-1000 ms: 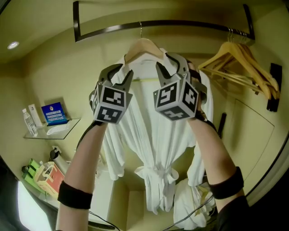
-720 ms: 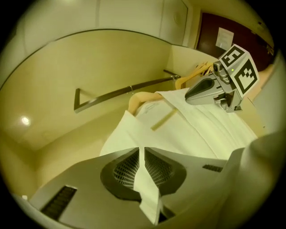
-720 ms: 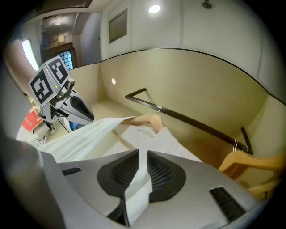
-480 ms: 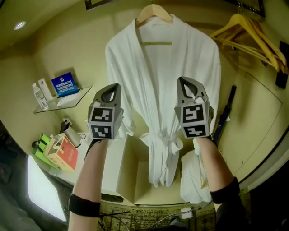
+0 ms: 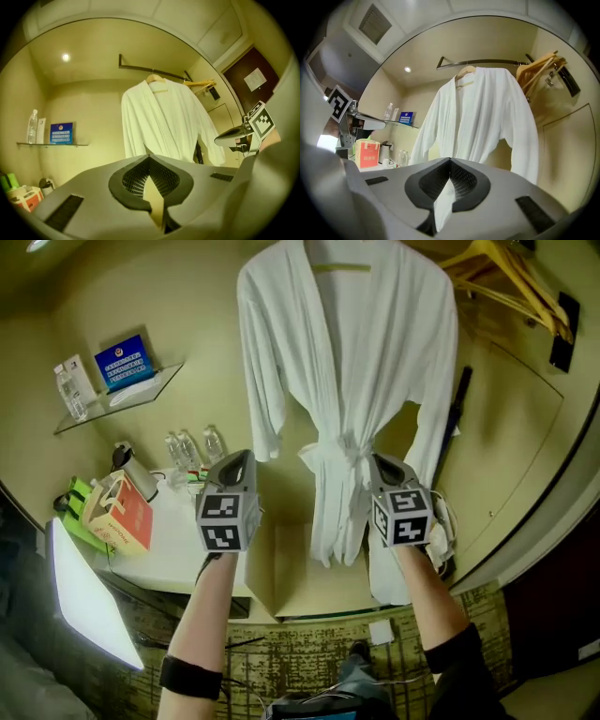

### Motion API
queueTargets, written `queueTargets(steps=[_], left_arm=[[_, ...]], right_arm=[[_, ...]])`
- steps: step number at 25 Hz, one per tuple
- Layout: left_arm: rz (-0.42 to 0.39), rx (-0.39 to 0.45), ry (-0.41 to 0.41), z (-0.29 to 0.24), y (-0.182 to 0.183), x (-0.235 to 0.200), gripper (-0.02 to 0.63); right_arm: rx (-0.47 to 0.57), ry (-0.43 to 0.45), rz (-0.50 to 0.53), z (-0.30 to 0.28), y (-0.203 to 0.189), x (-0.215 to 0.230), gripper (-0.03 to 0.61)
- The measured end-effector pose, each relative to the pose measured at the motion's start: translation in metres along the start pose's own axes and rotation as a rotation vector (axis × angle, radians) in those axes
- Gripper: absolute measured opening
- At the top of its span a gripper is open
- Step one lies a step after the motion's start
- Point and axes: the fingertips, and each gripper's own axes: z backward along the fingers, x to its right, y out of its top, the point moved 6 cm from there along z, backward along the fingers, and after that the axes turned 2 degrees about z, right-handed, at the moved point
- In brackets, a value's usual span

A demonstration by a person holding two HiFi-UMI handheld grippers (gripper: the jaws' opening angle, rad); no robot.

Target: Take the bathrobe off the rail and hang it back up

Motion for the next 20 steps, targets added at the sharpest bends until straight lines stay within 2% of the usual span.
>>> queueTargets(steps=[8,14,20], left_arm=[[0.170,-0.109,-0.001,0.065,-0.097,0.012,0.000],[0.220,-0.193,0.001,0.099,-0.158,0.031,0.000],[0.253,-0.245,0.001,0.123,-0.191,0.055,0.000]], right_arm=[[-0.121,0.013,-0.114,0.073,-0.079,-0.015,0.017],[-0.214,0.032,-0.154,0.118,-0.136,-0.026,0.017],[-0.273,0.019,-0.206,0.148,-0.177,-0.028,0.017]])
